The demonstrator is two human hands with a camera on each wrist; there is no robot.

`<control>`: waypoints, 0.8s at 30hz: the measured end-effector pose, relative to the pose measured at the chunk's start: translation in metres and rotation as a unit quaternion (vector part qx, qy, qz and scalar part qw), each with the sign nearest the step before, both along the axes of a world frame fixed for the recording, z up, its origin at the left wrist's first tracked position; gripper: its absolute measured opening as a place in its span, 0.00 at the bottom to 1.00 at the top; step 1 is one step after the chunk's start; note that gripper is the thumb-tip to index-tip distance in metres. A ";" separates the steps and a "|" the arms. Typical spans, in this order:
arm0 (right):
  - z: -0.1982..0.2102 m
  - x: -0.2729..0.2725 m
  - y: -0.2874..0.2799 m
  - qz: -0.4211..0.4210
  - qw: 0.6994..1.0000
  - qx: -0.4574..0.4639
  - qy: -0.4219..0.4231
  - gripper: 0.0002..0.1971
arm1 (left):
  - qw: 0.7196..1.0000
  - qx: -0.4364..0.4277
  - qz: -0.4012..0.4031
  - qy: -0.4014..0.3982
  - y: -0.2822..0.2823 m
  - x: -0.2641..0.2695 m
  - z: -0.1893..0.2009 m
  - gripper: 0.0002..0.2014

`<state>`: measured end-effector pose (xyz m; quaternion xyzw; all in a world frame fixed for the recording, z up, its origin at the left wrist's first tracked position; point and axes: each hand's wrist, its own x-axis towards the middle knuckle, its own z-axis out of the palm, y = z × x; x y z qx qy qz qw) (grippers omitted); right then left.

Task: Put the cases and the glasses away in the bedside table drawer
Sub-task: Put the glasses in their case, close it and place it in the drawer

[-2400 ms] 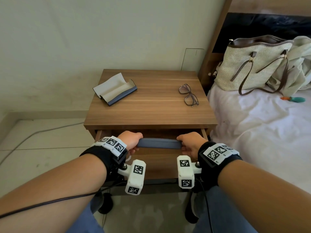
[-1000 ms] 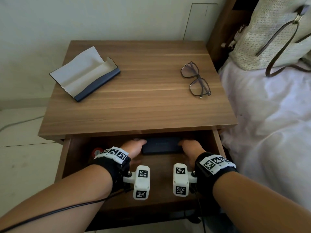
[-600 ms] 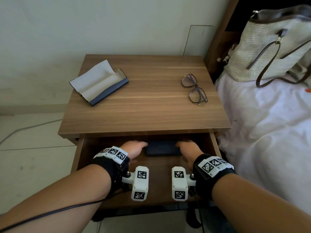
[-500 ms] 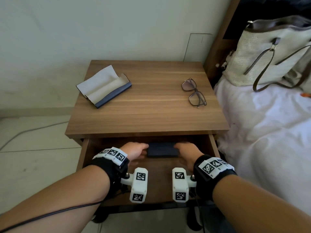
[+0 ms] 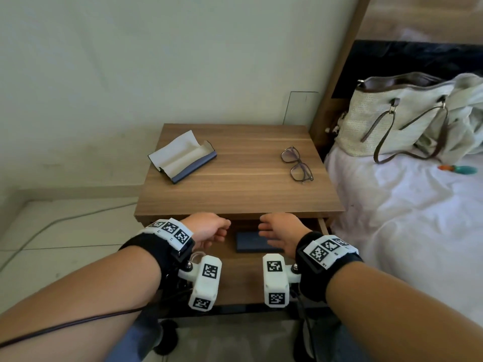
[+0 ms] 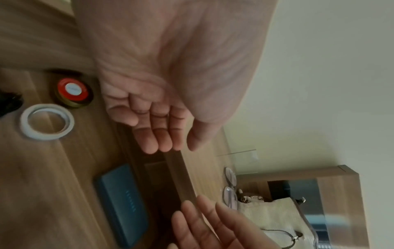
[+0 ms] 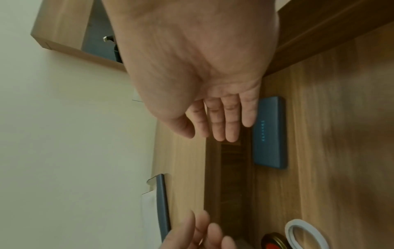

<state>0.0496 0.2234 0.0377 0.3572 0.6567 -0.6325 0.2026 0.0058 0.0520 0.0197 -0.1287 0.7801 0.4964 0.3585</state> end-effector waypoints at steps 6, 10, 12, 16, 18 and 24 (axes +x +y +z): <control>0.034 -0.021 -0.012 -0.001 0.999 -0.008 0.042 0.14 | 0.996 -0.014 0.064 0.060 -0.022 -0.025 0.030 0.09; 0.055 -0.043 -0.020 0.005 0.998 -0.011 0.054 0.12 | 0.991 -0.017 0.114 0.068 -0.032 -0.049 0.044 0.06; 0.061 -0.054 -0.024 0.010 0.998 -0.016 0.053 0.12 | 0.987 -0.028 0.141 0.075 -0.040 -0.065 0.046 0.09; 0.064 -0.073 -0.028 0.010 0.998 -0.022 0.052 0.13 | 0.976 -0.055 0.188 0.091 -0.061 -0.097 0.042 0.13; 0.062 -0.082 -0.028 0.005 0.998 -0.026 0.049 0.14 | 0.974 -0.067 0.193 0.095 -0.072 -0.113 0.035 0.12; 0.047 -0.102 -0.026 -0.013 0.999 -0.044 0.027 0.15 | 0.970 -0.093 0.213 0.071 -0.086 -0.144 0.020 0.14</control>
